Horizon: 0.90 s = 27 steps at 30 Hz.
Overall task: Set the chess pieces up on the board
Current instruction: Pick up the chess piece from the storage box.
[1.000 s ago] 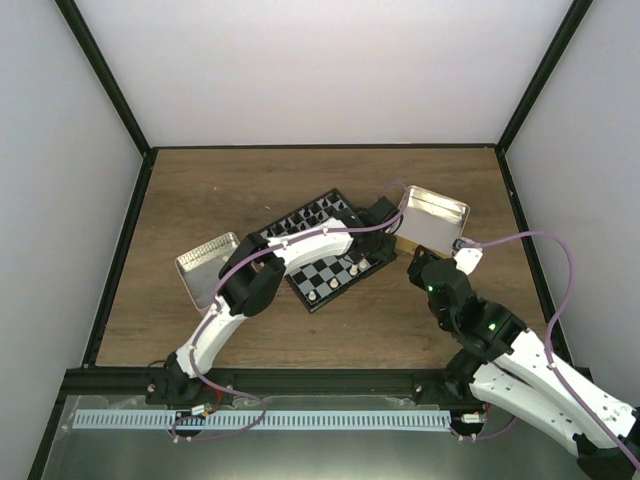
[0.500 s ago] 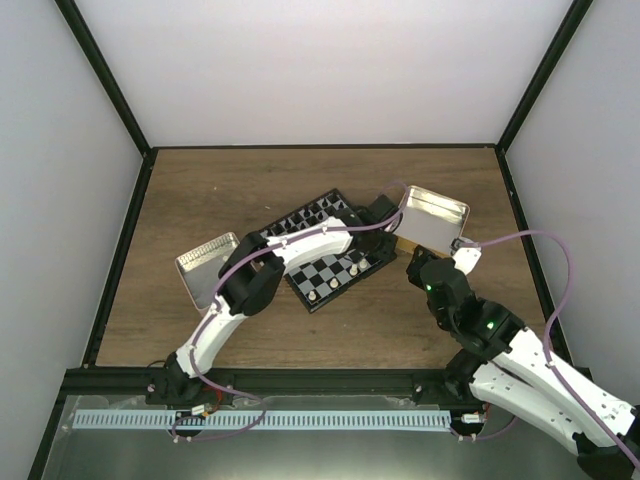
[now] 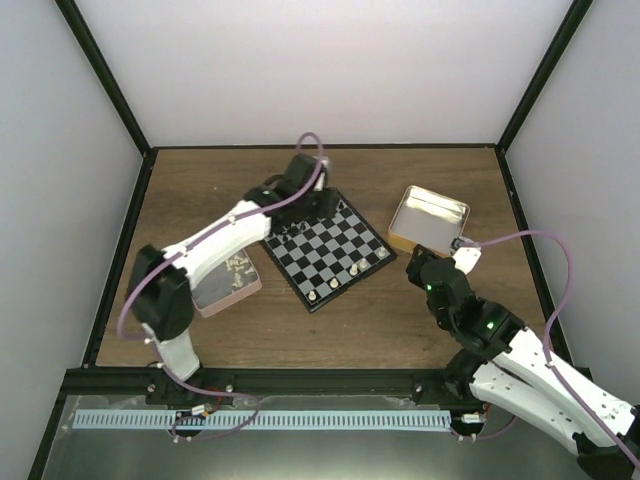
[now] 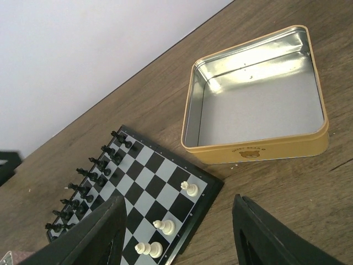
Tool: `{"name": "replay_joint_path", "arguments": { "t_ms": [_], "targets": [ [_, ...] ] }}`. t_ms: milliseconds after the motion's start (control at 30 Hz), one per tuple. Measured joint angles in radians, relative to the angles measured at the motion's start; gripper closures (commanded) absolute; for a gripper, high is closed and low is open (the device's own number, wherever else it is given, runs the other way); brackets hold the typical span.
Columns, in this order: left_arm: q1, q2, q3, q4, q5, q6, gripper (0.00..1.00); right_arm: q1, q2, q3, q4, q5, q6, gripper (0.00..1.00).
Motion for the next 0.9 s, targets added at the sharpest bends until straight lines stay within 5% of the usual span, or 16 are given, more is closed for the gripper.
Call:
{"name": "replay_joint_path", "arguments": {
  "t_ms": [167,500,767,900],
  "targets": [
    [0.13,-0.218,-0.301,0.027,-0.087,-0.038,0.43,0.0,0.011,-0.003,0.018,-0.006,-0.003,0.46],
    [0.348,-0.494,-0.633,0.004,-0.224,-0.126,0.4,0.0,0.052,-0.003,0.055,-0.029,-0.006,0.46],
    [0.483,-0.542,-0.827,0.042,-0.201,-0.192,0.66,0.0,0.051,-0.014,0.056,-0.03,-0.003,0.46],
    [0.513,-0.507,-0.867,0.074,-0.156,-0.189,0.66,0.0,0.051,-0.016,0.055,-0.031,0.0,0.46]
  ]
}}
